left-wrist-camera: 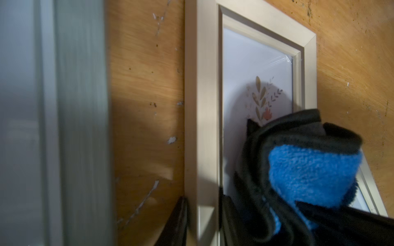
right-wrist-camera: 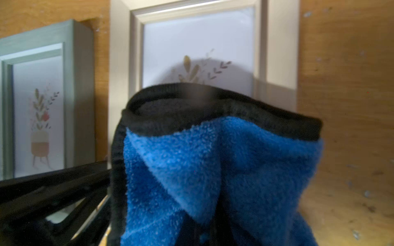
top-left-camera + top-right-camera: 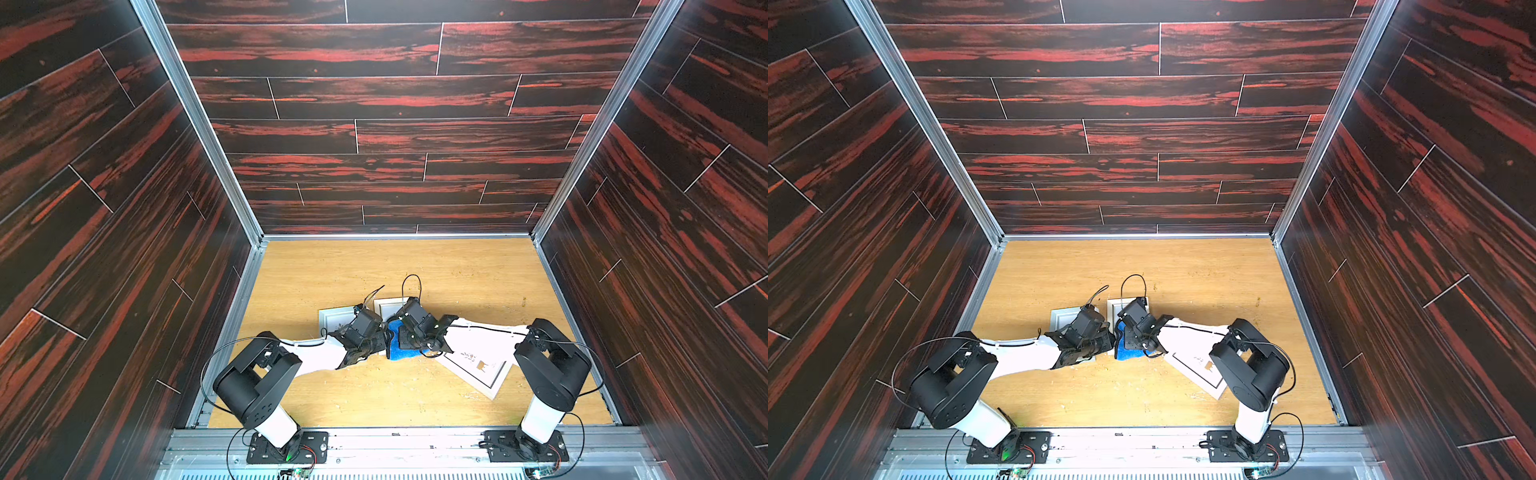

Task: Wipe the picture frame with a cloth
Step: Wipe the dirt from the picture frame.

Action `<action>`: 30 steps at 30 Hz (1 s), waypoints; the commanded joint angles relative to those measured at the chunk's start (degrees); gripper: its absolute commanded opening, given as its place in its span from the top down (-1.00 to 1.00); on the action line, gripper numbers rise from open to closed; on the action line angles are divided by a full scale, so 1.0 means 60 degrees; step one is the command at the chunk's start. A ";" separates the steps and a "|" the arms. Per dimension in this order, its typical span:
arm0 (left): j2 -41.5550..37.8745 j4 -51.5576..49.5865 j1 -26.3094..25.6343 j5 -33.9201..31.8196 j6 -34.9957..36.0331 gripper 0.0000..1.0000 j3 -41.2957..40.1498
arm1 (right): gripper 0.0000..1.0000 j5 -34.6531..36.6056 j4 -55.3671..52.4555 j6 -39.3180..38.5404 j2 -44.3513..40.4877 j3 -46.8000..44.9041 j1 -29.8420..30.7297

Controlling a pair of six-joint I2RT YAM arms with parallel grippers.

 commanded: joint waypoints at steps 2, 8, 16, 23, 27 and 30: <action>-0.0133 -0.0484 0.0195 -0.0278 0.0194 0.81 -0.0188 | 1.00 0.0010 -0.0525 -0.0723 0.0126 -0.0073 -0.0992; -0.0164 -0.0486 0.0195 -0.0112 0.0257 0.81 -0.0107 | 1.00 0.0237 -0.0842 -0.1071 0.1639 0.2063 -0.1262; -0.0215 -0.0532 0.0195 -0.0061 0.0487 0.81 -0.0173 | 1.00 0.0276 -0.0908 -0.0832 0.0568 0.0614 -0.0638; -0.0150 -0.0460 0.0195 0.0096 0.0509 0.81 -0.0139 | 1.00 0.0251 -0.0749 -0.0715 0.0769 0.0987 -0.0873; -0.0231 -0.0488 0.0195 0.0111 0.0546 0.81 -0.0166 | 1.00 0.0296 -0.0946 -0.1021 0.1550 0.2218 -0.1446; -0.0323 -0.0504 0.0195 0.0071 0.0626 0.81 -0.0199 | 1.00 0.0277 -0.1059 -0.1100 0.1474 0.2290 -0.1382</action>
